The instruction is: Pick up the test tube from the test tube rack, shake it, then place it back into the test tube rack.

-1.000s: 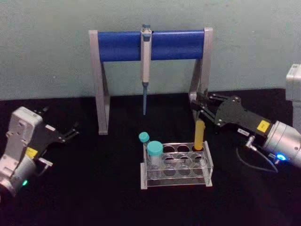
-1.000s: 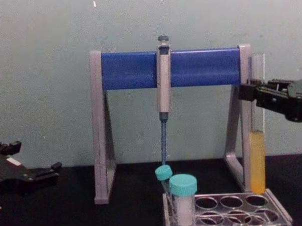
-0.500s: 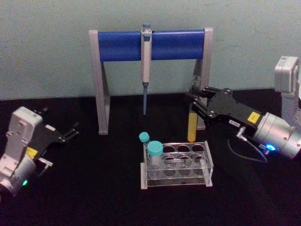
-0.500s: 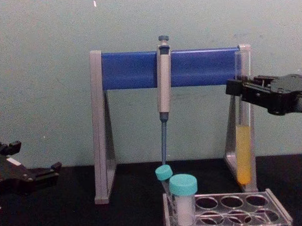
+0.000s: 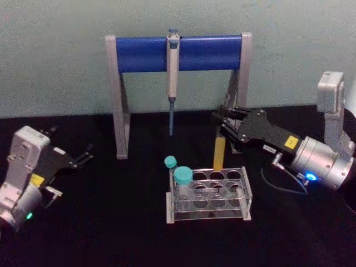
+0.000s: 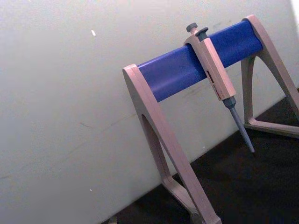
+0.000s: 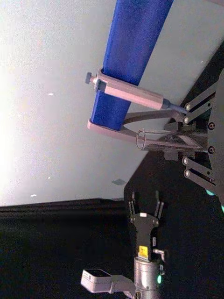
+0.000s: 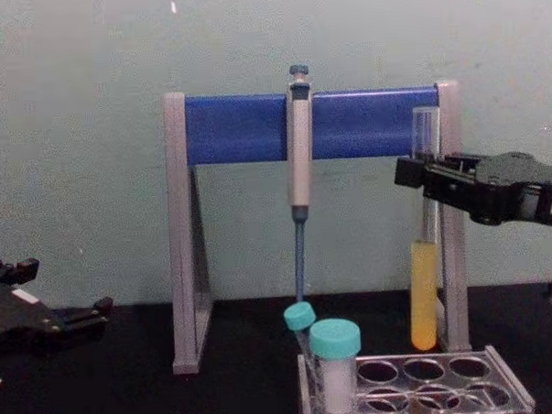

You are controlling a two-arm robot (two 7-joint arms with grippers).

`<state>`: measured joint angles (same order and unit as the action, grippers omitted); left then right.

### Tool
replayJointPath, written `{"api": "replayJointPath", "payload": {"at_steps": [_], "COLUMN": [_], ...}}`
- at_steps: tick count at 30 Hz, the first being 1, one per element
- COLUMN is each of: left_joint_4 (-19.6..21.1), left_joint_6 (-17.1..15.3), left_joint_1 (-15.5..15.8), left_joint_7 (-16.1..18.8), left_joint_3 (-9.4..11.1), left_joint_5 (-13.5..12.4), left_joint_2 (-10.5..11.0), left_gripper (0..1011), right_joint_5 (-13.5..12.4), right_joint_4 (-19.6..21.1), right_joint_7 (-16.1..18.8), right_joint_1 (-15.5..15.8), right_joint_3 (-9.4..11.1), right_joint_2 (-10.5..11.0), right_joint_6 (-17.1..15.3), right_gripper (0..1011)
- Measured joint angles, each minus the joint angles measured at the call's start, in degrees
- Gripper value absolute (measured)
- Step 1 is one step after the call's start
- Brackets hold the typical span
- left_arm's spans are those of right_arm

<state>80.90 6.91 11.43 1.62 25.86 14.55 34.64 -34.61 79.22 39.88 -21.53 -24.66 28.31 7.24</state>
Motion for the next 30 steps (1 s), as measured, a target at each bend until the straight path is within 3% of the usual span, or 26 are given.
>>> {"api": "replayJointPath", "payload": {"at_steps": [30], "left_joint_4": [0.00], "left_joint_6": [0.00], "left_joint_1": [0.00], "left_joint_7": [0.00], "left_joint_3": [0.00], "left_joint_5": [0.00], "left_joint_2": [0.00], "left_gripper": [1001], "right_joint_5": [-0.48], "right_joint_4": [-3.03], "right_joint_7": [1.25], "right_joint_1": [-0.75], "right_joint_3": [-1.08], "right_joint_2": [-0.74], "right_joint_6": [0.73], "right_gripper": [235]}}
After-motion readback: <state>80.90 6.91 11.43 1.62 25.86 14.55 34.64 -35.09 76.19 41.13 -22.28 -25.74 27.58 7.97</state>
